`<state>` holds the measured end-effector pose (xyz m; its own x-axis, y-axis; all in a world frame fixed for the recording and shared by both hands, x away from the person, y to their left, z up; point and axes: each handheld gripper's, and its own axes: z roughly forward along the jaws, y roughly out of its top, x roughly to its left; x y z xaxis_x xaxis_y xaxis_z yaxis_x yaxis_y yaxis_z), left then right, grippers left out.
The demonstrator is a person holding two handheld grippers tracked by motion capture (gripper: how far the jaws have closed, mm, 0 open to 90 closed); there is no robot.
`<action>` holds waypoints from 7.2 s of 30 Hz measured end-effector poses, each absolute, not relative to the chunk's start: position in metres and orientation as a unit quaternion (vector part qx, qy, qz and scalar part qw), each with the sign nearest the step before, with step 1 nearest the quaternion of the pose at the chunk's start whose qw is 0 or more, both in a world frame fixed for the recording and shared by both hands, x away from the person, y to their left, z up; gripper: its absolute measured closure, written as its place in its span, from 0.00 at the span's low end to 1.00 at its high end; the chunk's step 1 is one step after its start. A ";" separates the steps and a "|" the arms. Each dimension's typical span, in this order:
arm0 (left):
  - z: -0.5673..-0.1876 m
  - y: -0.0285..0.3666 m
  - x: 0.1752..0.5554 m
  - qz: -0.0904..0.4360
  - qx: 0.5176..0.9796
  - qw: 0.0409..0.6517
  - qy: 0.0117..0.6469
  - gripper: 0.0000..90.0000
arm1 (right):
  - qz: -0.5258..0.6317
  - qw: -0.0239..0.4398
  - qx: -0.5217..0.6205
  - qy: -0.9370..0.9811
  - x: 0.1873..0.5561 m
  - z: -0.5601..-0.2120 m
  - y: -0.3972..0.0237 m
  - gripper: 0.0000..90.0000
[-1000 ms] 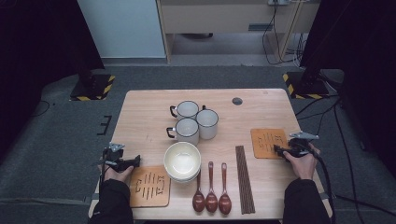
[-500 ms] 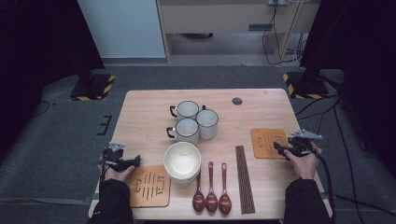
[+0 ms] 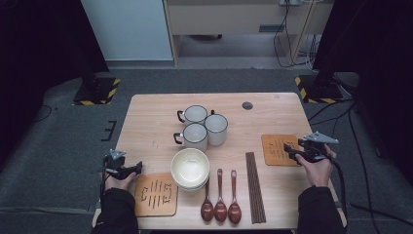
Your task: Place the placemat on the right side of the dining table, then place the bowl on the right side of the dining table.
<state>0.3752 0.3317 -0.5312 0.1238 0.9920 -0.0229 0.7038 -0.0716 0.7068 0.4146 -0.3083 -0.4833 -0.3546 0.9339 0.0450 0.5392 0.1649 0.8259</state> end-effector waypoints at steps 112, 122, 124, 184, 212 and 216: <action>-0.443 0.231 0.339 0.209 0.714 0.521 0.418 0.60 | 0.515 0.148 0.289 0.793 0.392 -0.406 -0.083 0.49; -0.448 0.222 0.340 0.203 0.727 0.510 0.414 0.63 | 0.508 0.138 0.286 0.800 0.393 -0.418 -0.074 0.52; -0.449 0.220 0.341 0.202 0.729 0.508 0.413 0.63 | 0.507 0.136 0.286 0.801 0.392 -0.420 -0.072 0.52; -0.461 0.204 0.345 0.197 0.749 0.484 0.407 0.87 | 0.471 0.101 0.335 0.810 0.391 -0.456 -0.037 0.91; -0.450 0.195 0.339 0.214 0.739 0.492 0.407 0.90 | 0.485 0.141 0.294 0.811 0.376 -0.430 -0.037 0.90; -0.448 0.194 0.338 0.215 0.739 0.494 0.403 0.91 | 0.489 0.144 0.290 0.810 0.375 -0.426 -0.039 0.88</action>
